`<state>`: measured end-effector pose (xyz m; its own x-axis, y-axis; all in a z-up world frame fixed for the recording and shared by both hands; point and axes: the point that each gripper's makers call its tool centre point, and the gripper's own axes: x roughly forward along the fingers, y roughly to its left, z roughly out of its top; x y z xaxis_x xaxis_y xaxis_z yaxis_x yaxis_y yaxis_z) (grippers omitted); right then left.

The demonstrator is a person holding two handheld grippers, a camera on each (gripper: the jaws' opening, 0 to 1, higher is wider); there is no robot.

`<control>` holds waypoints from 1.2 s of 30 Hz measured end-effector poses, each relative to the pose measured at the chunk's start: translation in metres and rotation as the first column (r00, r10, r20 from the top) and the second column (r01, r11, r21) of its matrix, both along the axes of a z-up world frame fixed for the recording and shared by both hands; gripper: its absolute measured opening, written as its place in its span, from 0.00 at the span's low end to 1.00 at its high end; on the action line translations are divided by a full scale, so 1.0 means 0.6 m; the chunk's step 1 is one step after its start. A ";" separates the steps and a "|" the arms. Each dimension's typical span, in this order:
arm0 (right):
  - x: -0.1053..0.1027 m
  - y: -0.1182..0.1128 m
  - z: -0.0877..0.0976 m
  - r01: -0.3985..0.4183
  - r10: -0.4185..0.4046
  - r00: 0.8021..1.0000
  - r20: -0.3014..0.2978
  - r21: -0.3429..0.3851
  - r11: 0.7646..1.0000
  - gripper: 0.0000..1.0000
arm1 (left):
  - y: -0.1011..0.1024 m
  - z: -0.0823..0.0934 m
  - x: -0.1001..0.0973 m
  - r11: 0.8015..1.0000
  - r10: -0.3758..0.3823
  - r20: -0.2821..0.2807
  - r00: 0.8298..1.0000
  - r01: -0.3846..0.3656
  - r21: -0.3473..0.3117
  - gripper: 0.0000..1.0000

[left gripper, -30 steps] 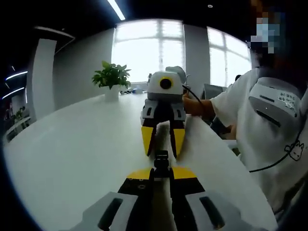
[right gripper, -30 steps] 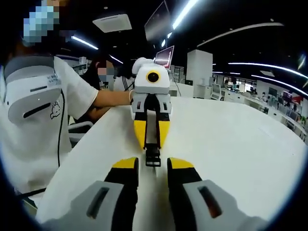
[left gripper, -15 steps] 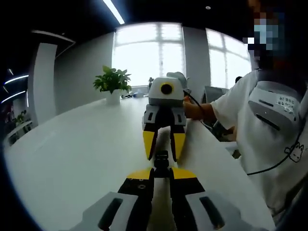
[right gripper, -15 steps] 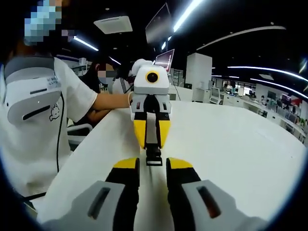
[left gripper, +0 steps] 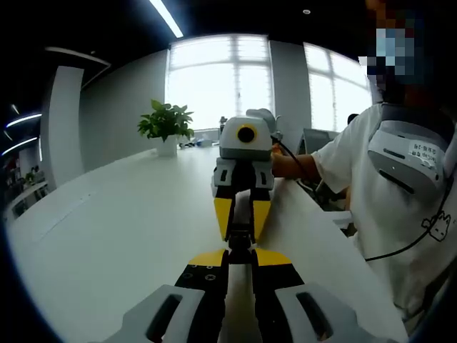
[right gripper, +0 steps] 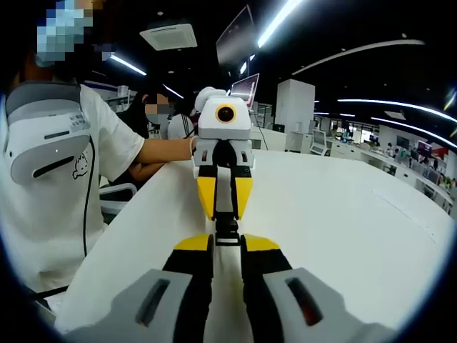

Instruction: Snap the two parts of the plastic buckle together until the buckle closes and remains connected.

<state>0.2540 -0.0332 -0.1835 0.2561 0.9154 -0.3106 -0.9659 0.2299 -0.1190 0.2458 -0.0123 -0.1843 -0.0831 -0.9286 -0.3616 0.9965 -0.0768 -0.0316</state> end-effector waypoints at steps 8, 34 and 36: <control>-0.005 0.001 -0.002 -0.009 0.009 1.000 -0.003 -0.009 1.000 0.12 | 0.000 -0.005 -0.001 1.000 -0.020 0.023 1.000 0.020 0.014 0.12; -0.011 0.006 0.032 -0.006 0.008 1.000 -0.021 0.107 0.994 0.12 | 0.006 0.025 -0.003 0.995 0.015 -0.004 1.000 -0.015 -0.101 0.20; -0.011 0.008 0.033 -0.005 0.008 1.000 -0.022 0.113 0.994 0.12 | 0.005 0.028 -0.005 0.993 0.018 -0.018 1.000 -0.020 -0.113 0.20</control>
